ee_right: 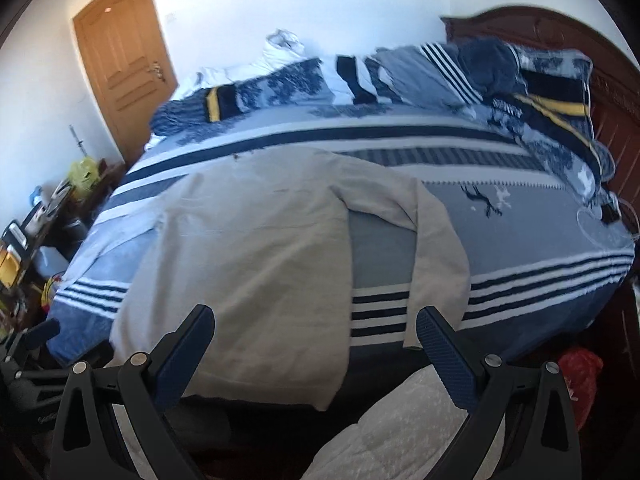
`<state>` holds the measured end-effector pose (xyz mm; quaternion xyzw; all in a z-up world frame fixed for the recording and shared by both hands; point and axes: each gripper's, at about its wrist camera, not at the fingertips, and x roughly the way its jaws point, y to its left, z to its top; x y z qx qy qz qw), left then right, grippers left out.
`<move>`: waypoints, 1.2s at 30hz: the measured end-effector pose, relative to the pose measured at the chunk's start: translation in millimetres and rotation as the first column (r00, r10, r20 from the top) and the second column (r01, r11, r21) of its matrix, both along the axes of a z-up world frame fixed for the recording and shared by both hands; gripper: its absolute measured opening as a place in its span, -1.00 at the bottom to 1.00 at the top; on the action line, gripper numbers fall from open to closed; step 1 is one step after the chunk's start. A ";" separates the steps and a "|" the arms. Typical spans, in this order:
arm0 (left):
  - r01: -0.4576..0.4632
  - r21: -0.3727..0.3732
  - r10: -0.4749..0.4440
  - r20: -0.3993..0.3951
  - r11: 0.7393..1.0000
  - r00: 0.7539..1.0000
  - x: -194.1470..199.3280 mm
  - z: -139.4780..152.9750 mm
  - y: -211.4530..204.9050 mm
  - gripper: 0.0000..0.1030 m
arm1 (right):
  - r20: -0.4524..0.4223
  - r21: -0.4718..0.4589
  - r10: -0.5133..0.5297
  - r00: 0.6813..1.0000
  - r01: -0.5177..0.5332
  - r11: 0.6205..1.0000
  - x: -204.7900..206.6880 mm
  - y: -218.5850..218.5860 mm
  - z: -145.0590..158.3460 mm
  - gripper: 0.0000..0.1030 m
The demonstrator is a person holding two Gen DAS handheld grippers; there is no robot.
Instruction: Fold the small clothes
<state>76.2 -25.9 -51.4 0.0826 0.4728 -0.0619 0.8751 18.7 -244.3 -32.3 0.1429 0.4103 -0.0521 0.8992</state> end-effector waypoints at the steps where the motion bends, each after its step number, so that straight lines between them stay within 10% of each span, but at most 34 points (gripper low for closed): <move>1: 0.004 0.004 -0.004 -0.007 1.000 1.000 2.9 -3.9 -1.9 1.00 | -0.019 0.014 -0.018 1.000 0.018 1.000 7.3 -8.6 -8.6 0.99; 18: 0.103 -0.042 -0.108 -0.132 0.994 0.985 100.7 -91.2 -81.9 1.00 | -0.403 0.008 -0.178 0.898 0.198 0.980 96.9 -114.0 -189.4 0.51; 22: 0.165 -0.139 -0.184 -0.137 0.976 0.973 110.4 -91.9 -110.9 1.00 | -0.436 -0.093 -0.216 0.873 0.195 0.976 88.7 -107.6 -201.9 0.09; 26: 0.238 -0.322 -0.312 -0.201 0.916 0.928 128.0 -94.3 -154.8 0.99 | -0.401 -0.027 -0.228 0.887 0.237 0.971 74.5 -122.5 -194.5 -0.86; 31: 0.247 -0.499 -0.426 -0.282 0.831 0.860 151.4 -104.2 -219.2 0.25 | -0.175 0.227 -0.227 0.958 0.263 0.938 33.7 -154.7 -156.5 -0.87; 36: 0.226 -0.617 -0.515 -0.342 0.754 0.786 163.5 -112.8 -272.7 0.16 | -0.112 0.311 -0.154 0.982 0.182 0.933 21.0 -148.6 -150.9 -0.87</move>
